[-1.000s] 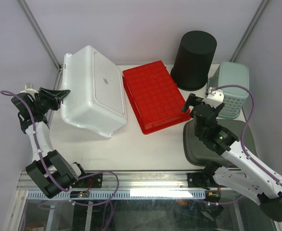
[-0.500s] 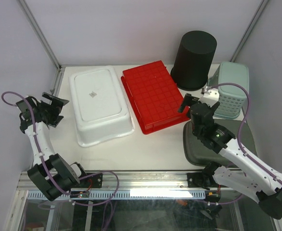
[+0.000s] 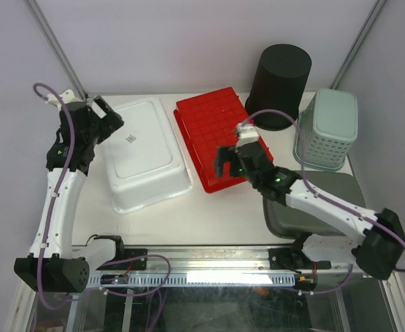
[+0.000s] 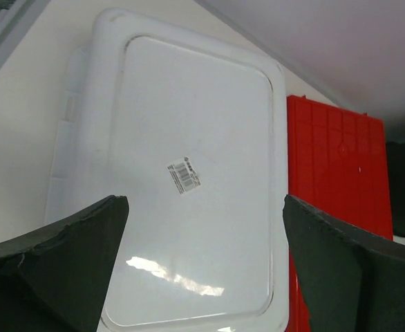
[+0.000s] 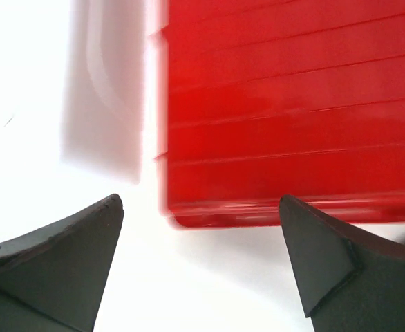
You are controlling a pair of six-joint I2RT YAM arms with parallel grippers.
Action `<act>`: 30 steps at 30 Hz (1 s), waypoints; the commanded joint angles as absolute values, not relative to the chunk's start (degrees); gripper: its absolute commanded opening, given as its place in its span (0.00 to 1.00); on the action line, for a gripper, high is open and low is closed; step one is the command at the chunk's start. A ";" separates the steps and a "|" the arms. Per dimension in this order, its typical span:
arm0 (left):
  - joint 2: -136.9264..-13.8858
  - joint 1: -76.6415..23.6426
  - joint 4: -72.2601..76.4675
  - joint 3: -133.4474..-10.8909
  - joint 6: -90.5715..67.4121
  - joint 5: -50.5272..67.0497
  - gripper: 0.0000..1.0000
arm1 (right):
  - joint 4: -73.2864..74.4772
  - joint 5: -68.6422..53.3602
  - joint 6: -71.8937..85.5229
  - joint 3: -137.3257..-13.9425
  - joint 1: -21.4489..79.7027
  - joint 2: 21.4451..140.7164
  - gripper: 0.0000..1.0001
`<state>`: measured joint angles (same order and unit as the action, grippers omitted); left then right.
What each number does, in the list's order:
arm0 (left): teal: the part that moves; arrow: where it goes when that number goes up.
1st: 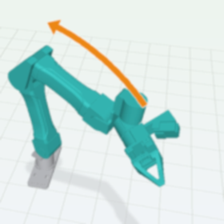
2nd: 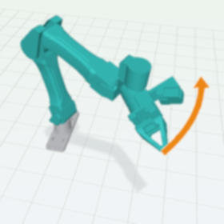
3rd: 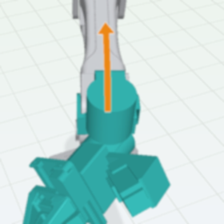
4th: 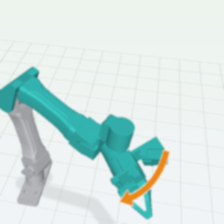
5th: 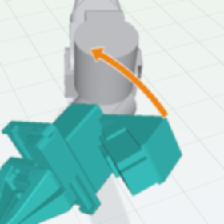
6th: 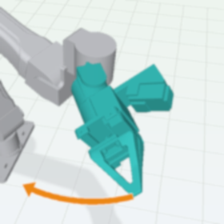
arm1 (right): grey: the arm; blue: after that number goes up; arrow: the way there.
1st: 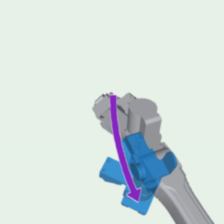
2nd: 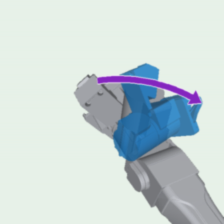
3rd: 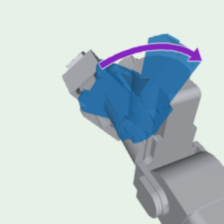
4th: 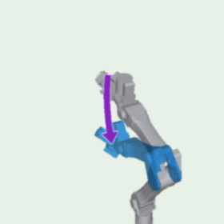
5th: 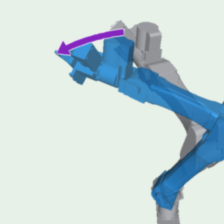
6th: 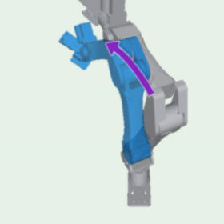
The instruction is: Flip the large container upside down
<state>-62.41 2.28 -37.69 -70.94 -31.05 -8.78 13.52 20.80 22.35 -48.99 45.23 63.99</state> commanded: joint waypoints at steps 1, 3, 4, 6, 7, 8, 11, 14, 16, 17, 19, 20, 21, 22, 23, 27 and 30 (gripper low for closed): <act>-63.51 -5.68 -41.34 -76.30 -28.99 -20.34 0.99 | 5.61 5.73 21.14 -53.39 58.37 75.45 0.99; -63.81 -7.07 -42.21 -78.22 -28.84 -20.94 0.99 | 4.85 6.86 20.69 -55.70 62.98 81.42 0.99; -63.58 -7.21 -42.31 -78.90 -28.78 -20.47 0.99 | 4.14 6.36 20.92 -56.82 63.96 84.03 0.99; -62.93 -7.21 -42.35 -80.05 -28.79 -19.97 0.99 | 1.36 5.67 22.26 -58.14 64.37 88.49 0.99; -62.62 -7.21 -42.36 -80.59 -28.89 -20.02 0.99 | -0.34 5.92 22.71 -58.71 64.36 90.50 0.99; -62.24 -7.21 -42.32 -81.00 -28.98 -20.11 0.99 | -2.62 6.57 22.74 -59.48 64.34 92.38 0.99; -61.19 -7.21 -42.69 -81.91 -28.71 -20.74 0.99 | -5.26 9.49 21.64 -63.90 64.17 98.61 0.99; -60.02 -7.25 -43.21 -82.11 -28.87 -21.66 0.99 | -5.86 9.20 21.44 -71.33 63.19 105.31 0.99; -59.31 -7.24 -43.47 -81.86 -29.49 -22.72 0.99 | -6.44 7.75 21.56 -78.05 62.26 109.95 0.99; -59.06 -7.21 -43.58 -81.71 -29.71 -23.15 0.99 | -6.38 6.52 21.39 -81.57 61.82 112.16 0.99; -58.81 -7.21 -43.90 -81.65 -29.72 -23.31 0.99 | -3.98 4.41 21.23 -89.00 61.30 117.29 0.99; -58.71 -7.20 -44.20 -81.65 -29.64 -23.50 0.99 | -3.09 3.46 20.60 -92.29 61.19 119.39 0.99; -58.67 -7.19 -44.33 -81.61 -29.58 -23.59 0.99 | -1.83 2.77 20.29 -95.31 61.17 121.33 0.99; -58.71 -7.19 -44.42 -81.57 -29.49 -23.56 0.99 | -0.14 2.58 20.37 -97.87 61.17 122.56 0.99; -58.64 -7.23 -44.53 -81.66 -29.32 -23.29 0.99 | 0.96 2.37 20.39 -99.04 61.18 123.02 0.99; -59.10 -7.20 -44.91 -81.91 -27.77 -22.61 0.99 | -0.99 4.57 20.13 -90.87 60.60 116.33 0.99; -60.25 -7.21 -44.81 -81.96 -26.57 -21.17 0.99 | -0.86 8.24 20.35 -81.71 58.92 106.25 0.99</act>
